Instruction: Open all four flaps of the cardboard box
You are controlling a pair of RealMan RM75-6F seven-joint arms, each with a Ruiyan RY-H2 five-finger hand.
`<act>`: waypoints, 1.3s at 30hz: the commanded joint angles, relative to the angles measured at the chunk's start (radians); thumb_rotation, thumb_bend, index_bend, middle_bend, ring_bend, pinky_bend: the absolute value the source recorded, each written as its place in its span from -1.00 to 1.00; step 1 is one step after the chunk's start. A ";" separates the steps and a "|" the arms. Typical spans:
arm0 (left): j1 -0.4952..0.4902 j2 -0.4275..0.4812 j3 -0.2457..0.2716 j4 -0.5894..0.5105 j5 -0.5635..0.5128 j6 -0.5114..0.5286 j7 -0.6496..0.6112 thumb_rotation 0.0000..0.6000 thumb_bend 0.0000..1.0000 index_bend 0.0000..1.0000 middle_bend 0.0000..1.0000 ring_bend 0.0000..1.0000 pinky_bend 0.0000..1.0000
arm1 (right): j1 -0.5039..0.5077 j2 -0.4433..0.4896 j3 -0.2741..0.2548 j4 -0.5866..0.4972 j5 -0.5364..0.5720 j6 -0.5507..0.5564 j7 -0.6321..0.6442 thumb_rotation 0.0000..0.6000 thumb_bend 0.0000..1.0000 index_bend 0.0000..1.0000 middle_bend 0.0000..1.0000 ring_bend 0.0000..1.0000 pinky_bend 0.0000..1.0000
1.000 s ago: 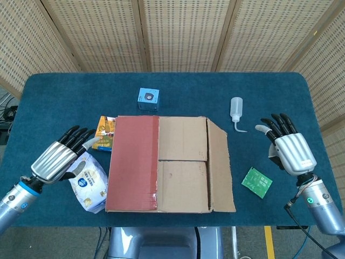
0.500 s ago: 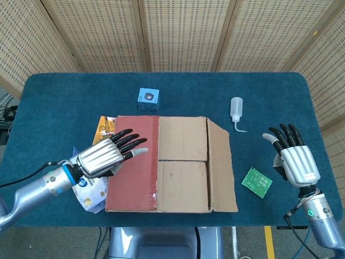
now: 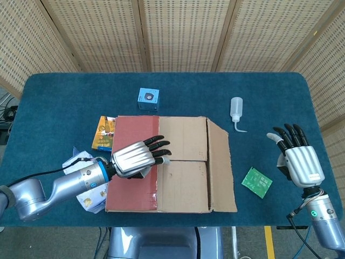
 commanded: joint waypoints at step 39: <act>-0.030 0.023 0.056 0.001 -0.144 -0.010 0.175 0.74 0.89 -0.20 -0.30 -0.64 -1.00 | -0.019 -0.021 0.021 0.029 -0.001 -0.018 0.038 1.00 1.00 -0.59 -0.70 -1.00 -1.00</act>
